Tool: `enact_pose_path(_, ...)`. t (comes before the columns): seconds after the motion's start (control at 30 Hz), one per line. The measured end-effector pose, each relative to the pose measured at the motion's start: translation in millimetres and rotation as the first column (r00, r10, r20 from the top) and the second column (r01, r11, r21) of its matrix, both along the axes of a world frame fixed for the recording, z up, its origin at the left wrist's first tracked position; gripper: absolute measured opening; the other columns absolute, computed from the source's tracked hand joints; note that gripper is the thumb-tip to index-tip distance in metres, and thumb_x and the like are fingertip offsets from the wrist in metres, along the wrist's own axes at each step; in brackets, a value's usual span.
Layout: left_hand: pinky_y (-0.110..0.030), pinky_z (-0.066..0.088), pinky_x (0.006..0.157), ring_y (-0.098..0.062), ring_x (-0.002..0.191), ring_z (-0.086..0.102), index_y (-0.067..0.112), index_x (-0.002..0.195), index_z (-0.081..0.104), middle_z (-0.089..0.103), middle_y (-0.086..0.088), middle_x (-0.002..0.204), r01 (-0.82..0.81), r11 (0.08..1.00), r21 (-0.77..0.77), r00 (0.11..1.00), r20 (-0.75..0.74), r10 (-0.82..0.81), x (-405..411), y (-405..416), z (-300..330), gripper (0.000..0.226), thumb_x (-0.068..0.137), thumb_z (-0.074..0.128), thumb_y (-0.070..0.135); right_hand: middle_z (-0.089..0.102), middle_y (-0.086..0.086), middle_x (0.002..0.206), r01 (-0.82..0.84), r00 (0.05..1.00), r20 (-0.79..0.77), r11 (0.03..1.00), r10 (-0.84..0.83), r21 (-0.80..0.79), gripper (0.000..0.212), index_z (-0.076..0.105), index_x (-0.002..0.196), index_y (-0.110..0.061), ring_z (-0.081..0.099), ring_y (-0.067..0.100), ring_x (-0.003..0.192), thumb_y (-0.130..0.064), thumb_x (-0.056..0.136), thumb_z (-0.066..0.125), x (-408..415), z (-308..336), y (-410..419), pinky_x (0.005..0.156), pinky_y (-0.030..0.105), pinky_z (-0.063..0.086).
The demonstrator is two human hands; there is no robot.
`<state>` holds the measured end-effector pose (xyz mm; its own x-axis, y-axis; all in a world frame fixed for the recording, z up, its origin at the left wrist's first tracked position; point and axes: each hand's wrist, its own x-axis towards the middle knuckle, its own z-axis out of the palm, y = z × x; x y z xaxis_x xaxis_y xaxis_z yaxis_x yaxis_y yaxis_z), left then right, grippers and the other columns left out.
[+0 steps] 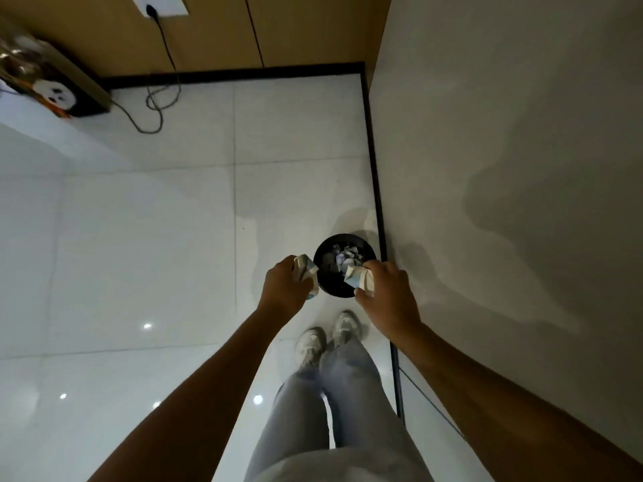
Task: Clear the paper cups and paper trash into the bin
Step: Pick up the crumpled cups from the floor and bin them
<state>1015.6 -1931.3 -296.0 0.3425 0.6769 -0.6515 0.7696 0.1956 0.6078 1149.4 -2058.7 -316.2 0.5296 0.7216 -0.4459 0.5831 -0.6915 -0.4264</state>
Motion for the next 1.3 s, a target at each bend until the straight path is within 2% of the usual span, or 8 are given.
enact_pose_path(0.2, -0.034, 0.049, 0.085, -0.022, 0.091, 0.059, 0.004, 0.109, 0.059, 0.061, -0.006, 0.098, -0.025, 0.999, 0.028, 0.998, -0.054, 0.026, 21.0, 16.0, -70.3, 0.022, 0.087, 0.061, 0.008, 0.047, 0.013, 0.131, -0.004, 1.000, -0.030, 0.998, 0.002, -0.069, 0.049, 0.049, 0.132, -0.012, 0.044, 0.034, 0.118, -0.027, 0.088, 0.065, 31.1, -86.1, 29.7, 0.090, 0.041, 0.048)
enact_pose_path(0.47, -0.019, 0.044, 0.067, -0.020, 0.086, 0.058, 0.004, 0.108, 0.060, 0.061, -0.003, 0.095, -0.042, 0.999, -0.013, 0.994, -0.102, 0.040, 25.5, 15.4, -147.0, 0.022, 0.086, 0.063, 0.007, 0.047, 0.014, 0.137, -0.082, 0.996, -0.039, 0.986, 0.077, -0.145, 0.053, 0.045, 0.138, -0.012, 0.048, 0.036, 0.119, -0.021, 0.088, 0.060, 30.8, -163.9, 41.6, 0.093, 0.041, 0.045)
enact_pose_path(0.57, -0.015, 0.042, 0.063, -0.018, 0.083, 0.055, 0.004, 0.109, 0.059, 0.060, -0.003, 0.094, -0.010, 0.999, -0.053, 0.994, -0.109, 0.004, 36.0, 7.2, -161.3, 0.024, 0.085, 0.063, 0.006, 0.044, 0.010, 0.140, -0.075, 0.996, -0.067, 0.984, 0.065, -0.164, 0.051, 0.042, 0.139, -0.016, 0.045, 0.031, 0.123, -0.021, 0.091, 0.057, 32.6, -166.3, 35.6, 0.096, 0.039, 0.043)
enact_pose_path(0.73, -0.024, 0.042, 0.076, -0.017, 0.089, 0.053, 0.007, 0.118, 0.054, 0.061, -0.009, 0.107, 0.040, 0.993, -0.109, 0.991, -0.122, -0.053, 73.9, -0.4, -181.7, 0.036, 0.084, 0.065, 0.007, 0.044, 0.008, 0.140, -0.008, 0.995, -0.095, 0.989, -0.006, -0.146, 0.051, 0.039, 0.140, -0.018, 0.045, 0.027, 0.124, -0.022, 0.092, 0.057, 43.7, -158.4, 21.3, 0.097, 0.033, 0.042)
enact_pose_path(0.87, -0.021, 0.041, 0.083, -0.024, 0.114, 0.055, 0.010, 0.134, 0.044, 0.056, -0.009, 0.125, 0.099, 0.975, -0.197, 0.985, -0.117, -0.124, 102.8, -0.1, -199.5, 0.058, 0.082, 0.069, 0.009, 0.044, 0.008, 0.141, 0.038, 0.995, -0.082, 0.992, -0.048, -0.117, 0.050, 0.041, 0.140, -0.017, 0.045, 0.026, 0.127, -0.021, 0.093, 0.058, 55.3, -156.0, 21.8, 0.099, 0.034, 0.044)
enact_pose_path(0.93, -0.022, 0.040, 0.084, -0.026, 0.118, 0.052, 0.008, 0.134, 0.044, 0.054, -0.011, 0.129, 0.141, 0.966, -0.216, 0.974, -0.142, -0.174, 106.3, 0.4, -204.5, 0.057, 0.083, 0.068, 0.009, 0.044, 0.008, 0.141, 0.040, 0.996, -0.076, 0.993, -0.049, -0.110, 0.048, 0.042, 0.139, -0.017, 0.045, 0.026, 0.126, -0.020, 0.093, 0.057, 58.7, -155.4, 23.5, 0.098, 0.034, 0.044)
enact_pose_path(1.13, -0.027, 0.046, 0.092, -0.026, 0.116, 0.056, 0.009, 0.127, 0.053, 0.057, -0.012, 0.127, 0.188, 0.970, -0.151, 0.967, -0.144, -0.210, 79.5, 9.9, -185.0, 0.042, 0.087, 0.064, 0.011, 0.047, 0.011, 0.134, 0.019, 0.997, -0.078, 0.995, -0.027, -0.093, 0.048, 0.042, 0.136, -0.014, 0.048, 0.029, 0.118, -0.018, 0.091, 0.058, 54.5, -139.0, 36.0, 0.092, 0.036, 0.048)
enact_pose_path(1.3, -0.019, 0.038, 0.087, -0.019, 0.114, 0.054, 0.016, 0.130, 0.050, 0.056, -0.006, 0.127, 0.393, 0.918, 0.046, 0.913, -0.136, -0.384, 46.0, 22.3, -127.9, 0.037, 0.094, 0.054, 0.019, 0.046, 0.011, 0.139, -0.094, 0.994, -0.064, 0.994, 0.091, -0.055, 0.052, 0.040, 0.141, -0.013, 0.045, 0.028, 0.126, -0.019, 0.092, 0.057, 32.7, -104.9, 57.5, 0.099, 0.037, 0.046)
